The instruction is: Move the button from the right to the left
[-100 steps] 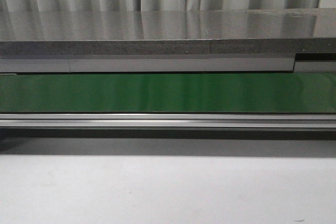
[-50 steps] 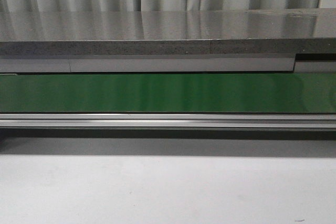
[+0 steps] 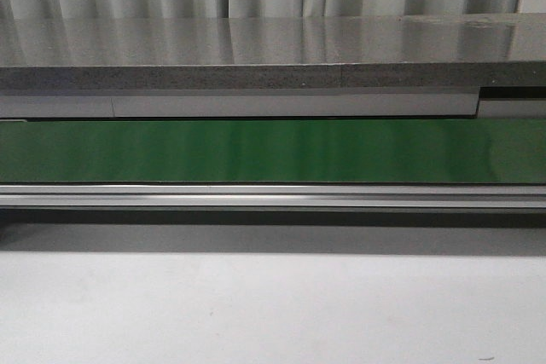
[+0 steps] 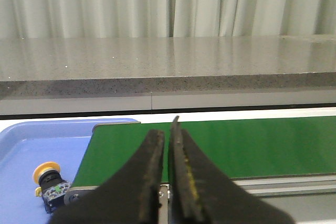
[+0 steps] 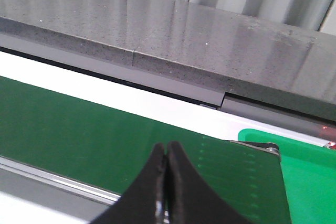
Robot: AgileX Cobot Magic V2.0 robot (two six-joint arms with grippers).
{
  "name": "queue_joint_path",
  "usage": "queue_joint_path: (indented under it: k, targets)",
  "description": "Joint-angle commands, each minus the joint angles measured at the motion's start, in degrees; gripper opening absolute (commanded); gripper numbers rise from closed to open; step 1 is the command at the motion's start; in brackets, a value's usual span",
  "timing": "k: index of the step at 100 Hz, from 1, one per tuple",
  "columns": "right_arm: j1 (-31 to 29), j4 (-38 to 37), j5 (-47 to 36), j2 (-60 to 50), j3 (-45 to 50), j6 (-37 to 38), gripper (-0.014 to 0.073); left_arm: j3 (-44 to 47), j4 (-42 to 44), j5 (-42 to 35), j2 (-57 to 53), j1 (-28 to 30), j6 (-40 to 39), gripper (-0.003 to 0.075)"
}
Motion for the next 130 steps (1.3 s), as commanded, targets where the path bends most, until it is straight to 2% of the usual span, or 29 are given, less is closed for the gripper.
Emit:
queue_joint_path:
  k: [1,109,121,130]
  targets:
    - [0.14,0.84,-3.76,0.28,-1.57,-0.38,-0.0067,2.35,-0.13,-4.48,-2.13,-0.37,-0.57,0.0005]
    - [0.14,0.78,-3.76,0.28,-1.57,-0.38,-0.0067,2.35,-0.13,-4.48,-2.13,-0.37,-0.57,0.0005]
    - [0.14,-1.75,-3.56,0.28,-1.57,1.08,-0.0067,2.35,-0.13,-4.48,-2.13,-0.37,-0.57,0.0005]
    - [0.14,-7.85,-3.56,0.28,-1.57,7.13,-0.0067,2.35,-0.13,-4.48,-2.13,-0.37,-0.57,0.0005]
